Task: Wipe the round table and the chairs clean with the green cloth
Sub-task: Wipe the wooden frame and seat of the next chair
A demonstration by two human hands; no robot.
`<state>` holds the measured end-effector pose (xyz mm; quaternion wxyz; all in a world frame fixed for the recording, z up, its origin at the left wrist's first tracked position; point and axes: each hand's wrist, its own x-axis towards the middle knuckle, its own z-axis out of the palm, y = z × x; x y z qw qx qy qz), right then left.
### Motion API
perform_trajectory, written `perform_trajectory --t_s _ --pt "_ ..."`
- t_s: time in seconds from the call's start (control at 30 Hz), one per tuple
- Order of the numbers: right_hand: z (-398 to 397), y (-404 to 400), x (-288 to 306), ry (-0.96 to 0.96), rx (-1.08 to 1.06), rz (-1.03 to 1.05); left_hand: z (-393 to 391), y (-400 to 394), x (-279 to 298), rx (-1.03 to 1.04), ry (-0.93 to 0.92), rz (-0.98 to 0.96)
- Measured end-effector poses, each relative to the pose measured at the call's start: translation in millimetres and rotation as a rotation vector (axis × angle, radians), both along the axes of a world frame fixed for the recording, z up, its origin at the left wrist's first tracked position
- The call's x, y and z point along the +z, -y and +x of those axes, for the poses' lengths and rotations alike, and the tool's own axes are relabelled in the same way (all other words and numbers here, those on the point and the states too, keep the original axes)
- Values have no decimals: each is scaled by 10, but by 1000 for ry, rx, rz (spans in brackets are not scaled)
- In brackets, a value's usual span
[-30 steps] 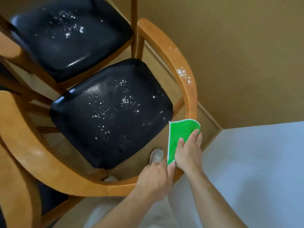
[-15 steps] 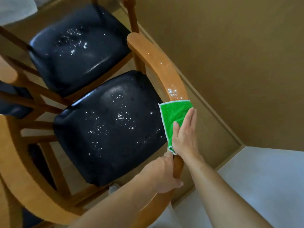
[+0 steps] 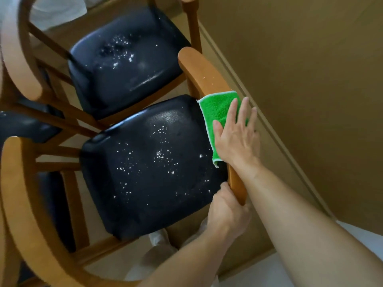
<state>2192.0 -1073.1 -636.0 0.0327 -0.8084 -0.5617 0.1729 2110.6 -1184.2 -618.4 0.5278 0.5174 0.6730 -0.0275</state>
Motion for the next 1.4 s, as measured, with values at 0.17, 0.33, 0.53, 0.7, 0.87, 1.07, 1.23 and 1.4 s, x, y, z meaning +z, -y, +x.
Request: perform_trajectory --t_s 0.17,0.33,0.53,0.7,0.87,1.07,1.23,1.4 --pt "-86 441 6 21 89 -17 121 -81 -132 106 21 -7" --pt "-90 464 -1 25 82 -72 135 -59 -183 54 41 43" --pt "156 -150 -34 -22 152 -24 186 -119 -127 129 -41 -34" --pt "271 -767 -90 -99 123 31 174 -85 -198 95 -35 -60" --pt "262 -1264 -92 -106 231 65 184 -86 -221 97 -60 -86" --pt "302 -1010 -22 -58 451 -29 188 -180 -104 88 -96 -85" --pt "334 -295 35 21 549 -139 200 -197 -67 74 -144 -109" --pt "343 -232 0 33 638 -102 231 -148 -144 99 -153 -70"
